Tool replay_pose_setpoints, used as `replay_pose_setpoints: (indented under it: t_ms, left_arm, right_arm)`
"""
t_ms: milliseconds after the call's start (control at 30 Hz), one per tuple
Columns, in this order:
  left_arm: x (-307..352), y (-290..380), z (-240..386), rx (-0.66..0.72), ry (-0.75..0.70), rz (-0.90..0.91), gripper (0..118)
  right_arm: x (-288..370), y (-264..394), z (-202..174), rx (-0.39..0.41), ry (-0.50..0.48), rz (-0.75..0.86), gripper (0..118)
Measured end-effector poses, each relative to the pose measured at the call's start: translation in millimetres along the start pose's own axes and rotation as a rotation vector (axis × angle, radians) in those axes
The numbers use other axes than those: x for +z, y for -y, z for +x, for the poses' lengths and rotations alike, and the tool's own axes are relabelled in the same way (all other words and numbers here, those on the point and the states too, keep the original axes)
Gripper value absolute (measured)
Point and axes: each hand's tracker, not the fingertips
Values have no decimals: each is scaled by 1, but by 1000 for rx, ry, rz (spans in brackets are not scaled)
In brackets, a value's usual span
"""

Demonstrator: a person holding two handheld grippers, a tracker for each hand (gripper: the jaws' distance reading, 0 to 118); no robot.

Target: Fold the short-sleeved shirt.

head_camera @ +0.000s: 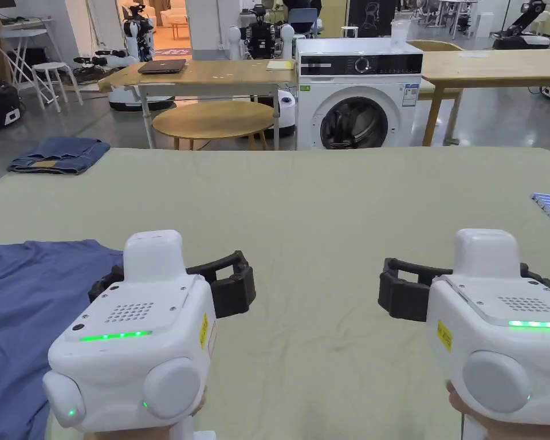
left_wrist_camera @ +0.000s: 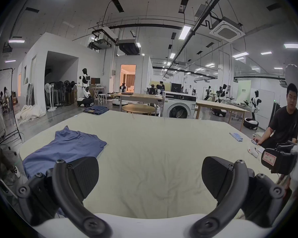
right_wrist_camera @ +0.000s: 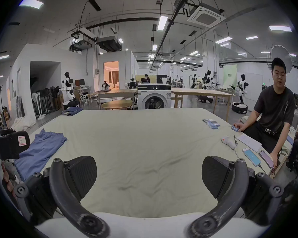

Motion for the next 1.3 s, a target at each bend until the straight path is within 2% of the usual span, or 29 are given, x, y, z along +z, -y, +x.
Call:
replay_pose_setpoints:
  t_ms: [100, 133, 200, 233, 300, 400, 467, 500, 533, 567, 600, 633, 700, 767, 800, 833, 900, 967, 1067, 1133, 1167, 1200, 1233, 1267, 1300]
  left_arm:
    - [1, -2, -1, -15, -2, 8, 117]
    - [0, -3, -1, -25, 4, 10, 117]
    - [0, -5, -1, -93, 61, -7, 117]
    - [0, -5, 1, -145, 72, -16, 117]
    - [2, -3, 9, -334, 40, 4, 117]
    - [2, 24, 30, -931, -86, 102, 117]
    - [-2, 61, 35, -1452, -182, 177, 117]
    - [-5, 77, 32, -1647, -199, 195, 117]
    - [-8, 93, 27, -1840, -180, 195, 117]
    - [-9, 108, 20, -1953, -142, 159, 117]
    - [-12, 114, 18, -1968, -150, 116, 117]
    - [-15, 118, 18, -1914, -151, 60, 117]
    - [-14, 114, 15, -1747, -131, 2, 117]
    - [-14, 104, 17, -1582, -130, -7, 117]
    - [-12, 93, 18, -1465, -109, -5, 117]
    - [-9, 77, 13, -1317, -80, -11, 117]
    - [5, 32, -3, -815, 143, -53, 117]
    - [17, -1, -34, -320, 310, 12, 116]
    - [27, -9, -59, 68, 300, 175, 117]
    - [30, -7, -70, 182, 247, 217, 117]
    - [30, -4, -74, 210, 236, 230, 117]
    - [29, 1, -70, 231, 232, 245, 117]
    - [26, 5, -71, 238, 227, 265, 117]
    - [25, 9, -73, 214, 238, 251, 117]
    - [24, 11, -72, 206, 235, 231, 117]
  right_arm:
    - [0, 0, -1, 24, 12, 8, 118]
    - [2, 0, -3, 78, 47, 28, 118]
    - [5, 3, -11, 255, 125, 103, 118]
    - [6, 6, -16, 377, 157, 138, 118]
    - [9, 14, -25, 634, 189, 202, 118]
    - [8, 46, -39, 1151, 238, 274, 118]
    - [0, 83, -40, 1589, 316, 324, 118]
    - [-2, 97, -38, 1733, 307, 336, 118]
    - [-4, 111, -36, 1836, 276, 337, 118]
    - [-3, 121, -34, 1859, 223, 307, 118]
    - [-2, 125, -33, 1855, 183, 275, 118]
    - [0, 128, -33, 1817, 151, 244, 118]
    - [0, 127, -34, 1748, 149, 227, 118]
    - [-1, 112, -29, 1594, 143, 188, 118]
    - [-1, 101, -28, 1470, 118, 163, 118]
    - [-1, 85, -26, 1308, 115, 158, 118]
    - [3, 49, -13, 935, 126, 186, 118]
    - [10, 14, 12, 522, 49, 173, 118]
    - [21, -4, 49, 16, -150, 228, 118]
    - [25, -3, 63, -214, -295, 263, 118]
    - [24, 2, 67, -279, -364, 281, 118]
    - [24, 5, 69, -308, -389, 290, 118]
    - [22, 13, 65, -287, -320, 324, 118]
    - [21, 18, 56, -211, -170, 332, 118]
    - [19, 20, 51, -128, -96, 327, 118]
